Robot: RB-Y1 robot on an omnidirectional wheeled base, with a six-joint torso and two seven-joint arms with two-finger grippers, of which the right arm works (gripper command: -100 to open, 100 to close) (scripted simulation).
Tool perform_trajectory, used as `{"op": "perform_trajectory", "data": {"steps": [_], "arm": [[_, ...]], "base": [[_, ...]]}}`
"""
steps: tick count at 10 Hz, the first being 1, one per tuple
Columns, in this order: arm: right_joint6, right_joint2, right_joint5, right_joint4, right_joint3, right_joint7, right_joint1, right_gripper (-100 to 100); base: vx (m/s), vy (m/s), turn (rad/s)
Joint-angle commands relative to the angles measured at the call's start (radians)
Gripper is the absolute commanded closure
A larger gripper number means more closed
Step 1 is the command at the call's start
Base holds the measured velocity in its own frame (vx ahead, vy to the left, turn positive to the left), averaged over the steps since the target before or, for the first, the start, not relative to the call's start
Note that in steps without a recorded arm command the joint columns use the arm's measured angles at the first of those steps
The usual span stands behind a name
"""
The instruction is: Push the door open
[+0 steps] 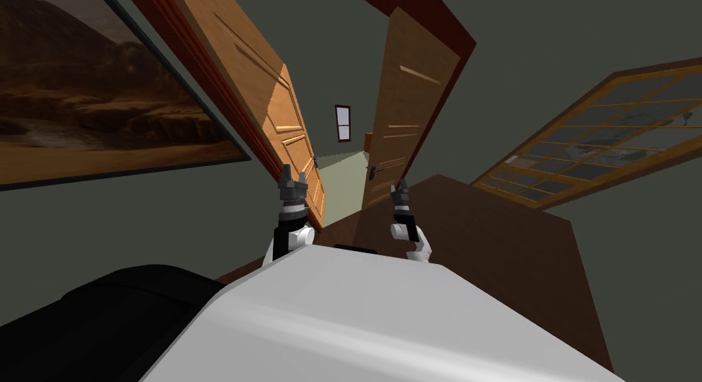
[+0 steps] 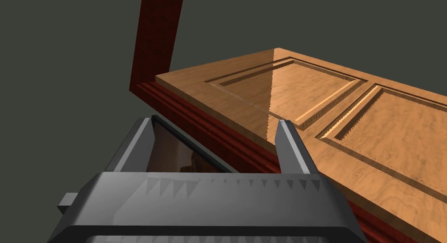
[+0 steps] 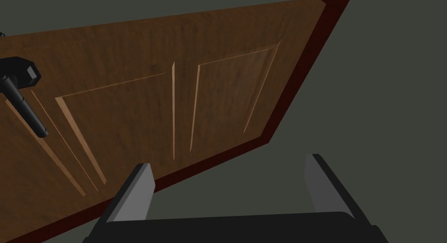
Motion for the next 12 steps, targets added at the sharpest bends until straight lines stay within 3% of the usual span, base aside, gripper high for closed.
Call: {"op": "perform_trajectory", "data": {"steps": [1,3,4,6,7,9,10,12], "arm": [[-0.005,-0.001,-0.003,0.05,0.003,0.002,-0.027,-100],[-0.007,-0.004,-0.009,0.113,0.007,0.004,-0.069,-100],[-0.007,-0.004,-0.009,0.126,0.007,0.004,-0.069,-100],[-0.009,-0.007,-0.015,0.189,0.011,0.005,-0.112,-100],[-0.009,-0.007,-0.015,0.201,0.011,0.005,-0.112,-100],[-0.011,-0.009,-0.021,0.271,0.016,0.007,-0.154,-100],[-0.011,-0.009,-0.021,0.276,0.016,0.007,-0.154,-100],[-0.013,-0.011,-0.027,0.338,0.02,0.008,-0.197,-100]], "base": [[0.048,-0.061,0.069],[0.06,-0.11,0.105],[0.063,-0.085,0.048],[0.054,-0.074,0.085],[0.037,-0.07,0.043],[0.033,-0.079,0.085],[0.045,-0.071,0.052],[0.053,-0.085,0.087]]}}
